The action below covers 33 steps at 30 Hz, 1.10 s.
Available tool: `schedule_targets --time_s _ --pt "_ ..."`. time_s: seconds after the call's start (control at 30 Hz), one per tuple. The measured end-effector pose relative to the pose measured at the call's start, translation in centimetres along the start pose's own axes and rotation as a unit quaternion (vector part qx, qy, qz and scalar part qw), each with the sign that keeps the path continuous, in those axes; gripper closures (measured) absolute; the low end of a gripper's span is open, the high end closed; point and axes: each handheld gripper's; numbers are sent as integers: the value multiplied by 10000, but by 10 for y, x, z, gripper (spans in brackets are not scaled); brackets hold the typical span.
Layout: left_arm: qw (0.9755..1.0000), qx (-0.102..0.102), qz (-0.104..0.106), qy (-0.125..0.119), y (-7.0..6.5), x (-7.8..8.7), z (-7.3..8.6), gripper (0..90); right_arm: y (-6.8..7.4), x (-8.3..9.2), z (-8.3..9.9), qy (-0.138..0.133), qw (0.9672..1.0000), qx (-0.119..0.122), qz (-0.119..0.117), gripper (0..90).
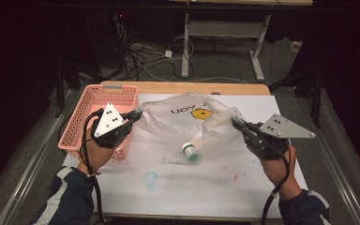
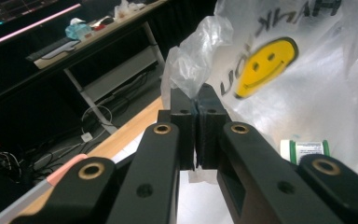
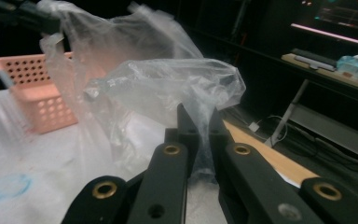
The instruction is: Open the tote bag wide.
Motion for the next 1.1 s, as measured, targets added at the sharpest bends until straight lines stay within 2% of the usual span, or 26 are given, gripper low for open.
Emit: schedule_targets --time_s 0.27,0.47,0.63,0.77,0.93,1.0,1.1 --pt "9998 -21 -140 -154 9 5 -13 861 -20 7 -14 -212 9993 -102 295 900" --pt "9996 93 -16 -270 10 0 -17 861 -26 9 -23 -301 9987 -120 382 900" --pt "9987 212 206 -420 3 -19 -15 861 -23 -5 -24 -251 9991 -103 341 900" --pt "9970 296 525 -487 -3 -37 -12 862 -26 -15 -18 -129 9992 -163 355 900" --pt "9958 217 687 -556 -15 -61 -14 863 -32 -26 -12 -57 9990 -240 378 900" --pt "9944 226 814 -640 -20 -70 -17 863 -32 -30 -12 -30 9989 -224 405 900" --pt "9939 127 836 -702 -28 -80 -26 862 -31 -36 -13 -23 9992 -169 375 900"
Point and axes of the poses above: each handheld gripper's, and its own axes: x roughly backward along the jaws, z roughly out of its underside, y roughly to its left, and after that the axes turned 4 degrees about -z, right-handed
